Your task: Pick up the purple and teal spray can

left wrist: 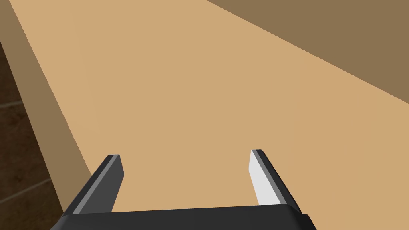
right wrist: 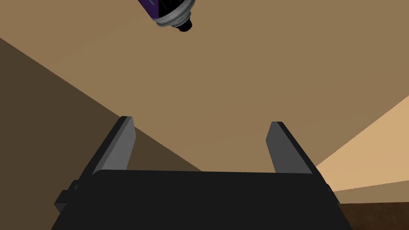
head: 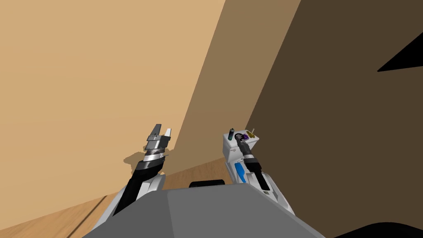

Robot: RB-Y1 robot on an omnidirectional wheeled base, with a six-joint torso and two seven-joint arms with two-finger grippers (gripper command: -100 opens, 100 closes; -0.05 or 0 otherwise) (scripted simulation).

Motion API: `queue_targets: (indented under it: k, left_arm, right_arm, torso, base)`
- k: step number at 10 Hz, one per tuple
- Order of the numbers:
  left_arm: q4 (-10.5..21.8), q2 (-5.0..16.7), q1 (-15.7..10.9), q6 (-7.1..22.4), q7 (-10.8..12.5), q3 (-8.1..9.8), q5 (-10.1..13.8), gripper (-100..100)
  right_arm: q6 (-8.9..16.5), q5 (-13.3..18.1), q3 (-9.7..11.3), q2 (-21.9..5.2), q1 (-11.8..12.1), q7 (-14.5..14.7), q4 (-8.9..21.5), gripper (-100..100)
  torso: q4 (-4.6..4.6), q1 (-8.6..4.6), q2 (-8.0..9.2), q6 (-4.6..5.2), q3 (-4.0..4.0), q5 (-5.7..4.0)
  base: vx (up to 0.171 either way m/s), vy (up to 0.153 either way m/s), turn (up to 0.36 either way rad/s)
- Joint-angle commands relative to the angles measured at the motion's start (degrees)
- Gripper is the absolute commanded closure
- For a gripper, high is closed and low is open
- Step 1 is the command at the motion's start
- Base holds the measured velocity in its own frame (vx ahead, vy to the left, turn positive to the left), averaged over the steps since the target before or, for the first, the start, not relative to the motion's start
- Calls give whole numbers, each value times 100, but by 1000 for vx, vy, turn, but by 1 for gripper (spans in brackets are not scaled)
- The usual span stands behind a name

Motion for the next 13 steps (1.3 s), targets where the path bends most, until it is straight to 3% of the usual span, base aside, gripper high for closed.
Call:
queue_targets:
  k: [1,13]
  left_arm:
    - [0,0,0,0,0,0,0,0]
    - [0,0,0,0,0,0,0,0]
  right_arm:
    - [47,140,-65,-82,-34,168,145,-100]
    - [-17,1547,-964,-1167,28,1153,1377,-100]
  torso:
    - [0,0,0,0,0,0]
    - [-2,11,-11,0,-6,3]
  base:
    - [41,38,4]
    - [65,55,51]
